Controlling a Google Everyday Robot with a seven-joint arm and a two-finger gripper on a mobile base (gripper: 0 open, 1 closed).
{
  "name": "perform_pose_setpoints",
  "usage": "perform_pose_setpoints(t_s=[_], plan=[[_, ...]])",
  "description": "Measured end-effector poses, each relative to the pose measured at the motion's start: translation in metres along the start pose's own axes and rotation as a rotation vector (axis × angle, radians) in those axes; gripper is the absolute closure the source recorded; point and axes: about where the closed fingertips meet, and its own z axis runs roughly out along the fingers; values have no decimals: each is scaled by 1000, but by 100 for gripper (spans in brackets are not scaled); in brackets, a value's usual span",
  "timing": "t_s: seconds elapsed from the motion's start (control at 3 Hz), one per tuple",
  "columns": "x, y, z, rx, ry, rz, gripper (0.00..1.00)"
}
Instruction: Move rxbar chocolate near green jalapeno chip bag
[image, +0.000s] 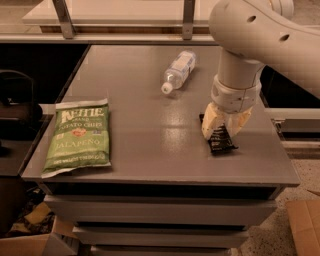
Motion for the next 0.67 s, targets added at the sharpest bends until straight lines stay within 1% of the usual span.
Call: perform_pose_setpoints(t_s=[0.33, 0.67], plan=[[-5, 0, -2, -10, -38, -54, 100], [-16, -1, -18, 4, -92, -160, 100]])
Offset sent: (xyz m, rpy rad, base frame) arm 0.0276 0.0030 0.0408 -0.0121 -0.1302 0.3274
